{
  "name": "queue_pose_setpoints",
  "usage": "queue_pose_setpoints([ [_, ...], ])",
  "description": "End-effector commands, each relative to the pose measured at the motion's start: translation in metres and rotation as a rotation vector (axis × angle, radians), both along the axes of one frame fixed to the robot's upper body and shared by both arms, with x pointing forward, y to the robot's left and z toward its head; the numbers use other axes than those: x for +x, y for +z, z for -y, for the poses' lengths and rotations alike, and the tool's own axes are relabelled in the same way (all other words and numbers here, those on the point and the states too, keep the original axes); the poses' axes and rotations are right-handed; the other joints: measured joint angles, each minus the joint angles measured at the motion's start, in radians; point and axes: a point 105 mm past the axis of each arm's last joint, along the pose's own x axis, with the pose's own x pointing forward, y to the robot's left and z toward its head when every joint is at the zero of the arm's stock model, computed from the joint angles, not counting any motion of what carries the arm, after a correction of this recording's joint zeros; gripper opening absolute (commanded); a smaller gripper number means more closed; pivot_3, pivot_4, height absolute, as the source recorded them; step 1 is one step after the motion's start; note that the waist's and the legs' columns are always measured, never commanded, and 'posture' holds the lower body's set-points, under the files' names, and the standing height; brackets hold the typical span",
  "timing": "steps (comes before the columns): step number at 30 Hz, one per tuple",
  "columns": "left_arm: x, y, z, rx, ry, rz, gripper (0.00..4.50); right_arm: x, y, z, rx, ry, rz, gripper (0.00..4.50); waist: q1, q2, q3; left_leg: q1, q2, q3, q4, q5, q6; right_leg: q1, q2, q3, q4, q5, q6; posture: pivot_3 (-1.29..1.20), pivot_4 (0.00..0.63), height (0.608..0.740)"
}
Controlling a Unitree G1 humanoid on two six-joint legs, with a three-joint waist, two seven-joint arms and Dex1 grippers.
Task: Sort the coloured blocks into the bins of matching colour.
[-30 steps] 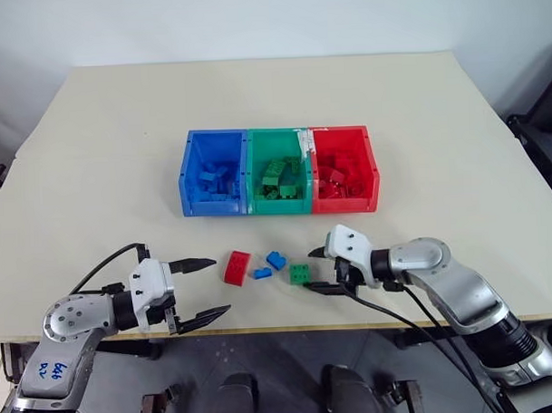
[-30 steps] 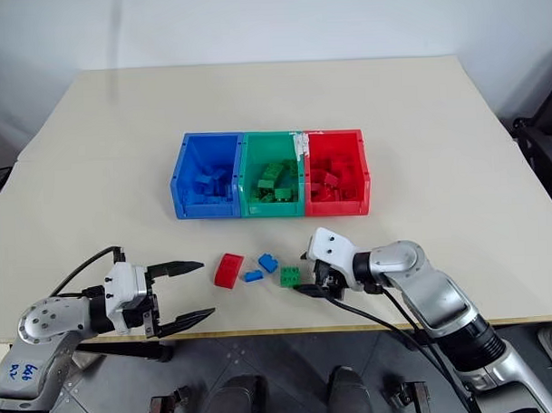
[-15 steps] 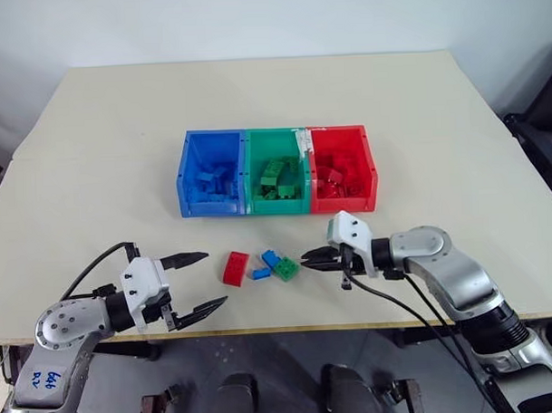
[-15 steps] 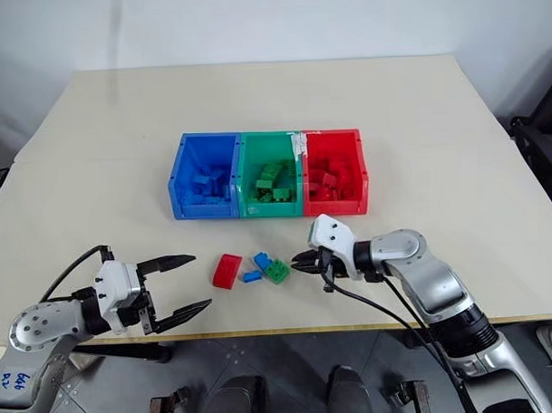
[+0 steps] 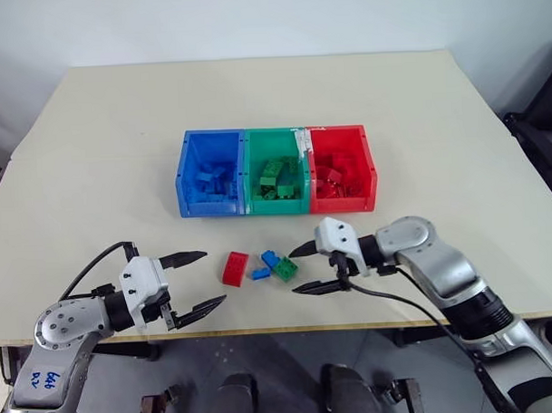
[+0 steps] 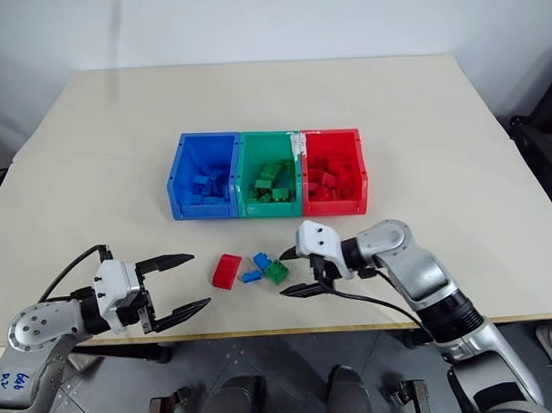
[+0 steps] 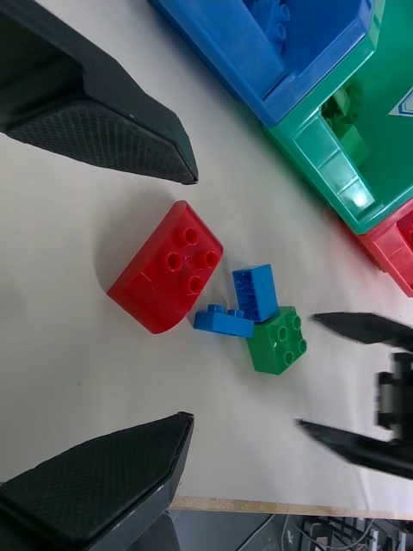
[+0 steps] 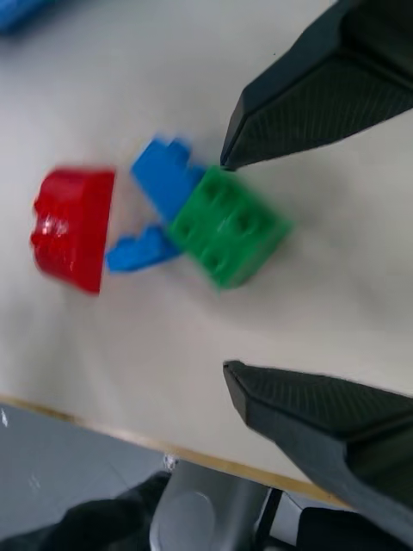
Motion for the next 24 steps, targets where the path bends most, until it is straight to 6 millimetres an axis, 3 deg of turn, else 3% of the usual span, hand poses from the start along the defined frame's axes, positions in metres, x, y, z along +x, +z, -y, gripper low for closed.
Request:
queue_pose_setpoints([
  [1, -0.002, 0.009, 0.002, 0.001, -0.014, 0.032, 4.50, 0.009, -0.002, -0.006, -0.009, -0.005, 0.059, 3.63, 0.000, 0.000, 0.000, 0.000, 0.000, 0.000, 0.000, 0.000, 0.000, 0.000, 0.000, 0.000, 0.000, 0.000, 0.000, 0.00, 0.150, 0.740],
  [6, -0.002, 0.010, 0.002, 0.002, -0.015, 0.034, 4.50, 0.025, -0.011, -0.008, -0.038, -0.032, 0.087, 3.63, -0.001, 0.000, 0.000, 0.000, 0.000, 0.000, 0.000, 0.000, 0.000, 0.000, 0.000, 0.000, 0.001, 0.000, 0.000, 0.00, 0.150, 0.740],
  [14, -0.002, 0.010, 0.001, -0.001, -0.006, 0.036, 4.50, 0.011, -0.016, -0.016, -0.027, -0.006, 0.032, 3.63, -0.001, 0.000, 0.000, 0.000, 0.000, 0.000, 0.000, 0.000, 0.000, 0.000, 0.000, 0.000, 0.001, 0.000, 0.000, 0.00, 0.150, 0.740],
  [17, -0.003, 0.009, 0.002, -0.004, -0.004, 0.034, 4.50, 0.009, -0.015, -0.013, -0.014, -0.023, 0.025, 3.03, -0.001, 0.000, 0.000, 0.001, 0.000, 0.000, 0.000, 0.000, 0.000, 0.000, 0.000, 0.000, 0.001, 0.000, 0.000, 0.00, 0.150, 0.740],
  [20, -0.003, 0.009, 0.003, -0.006, -0.006, 0.034, 4.50, 0.012, -0.010, -0.007, -0.002, -0.046, 0.028, 2.13, 0.000, 0.000, 0.000, 0.000, 0.000, 0.000, 0.000, 0.000, 0.000, 0.000, 0.000, 0.000, 0.001, 0.000, 0.000, 0.00, 0.150, 0.740],
  [24, -0.002, 0.010, 0.002, -0.006, 0.002, 0.046, 4.50, 0.015, 0.014, 0.001, 0.061, -0.062, 0.024, 1.97, 0.001, 0.000, 0.000, 0.000, 0.000, 0.000, 0.000, 0.000, 0.000, 0.000, 0.000, 0.000, 0.001, 0.000, 0.000, 0.00, 0.150, 0.740],
])
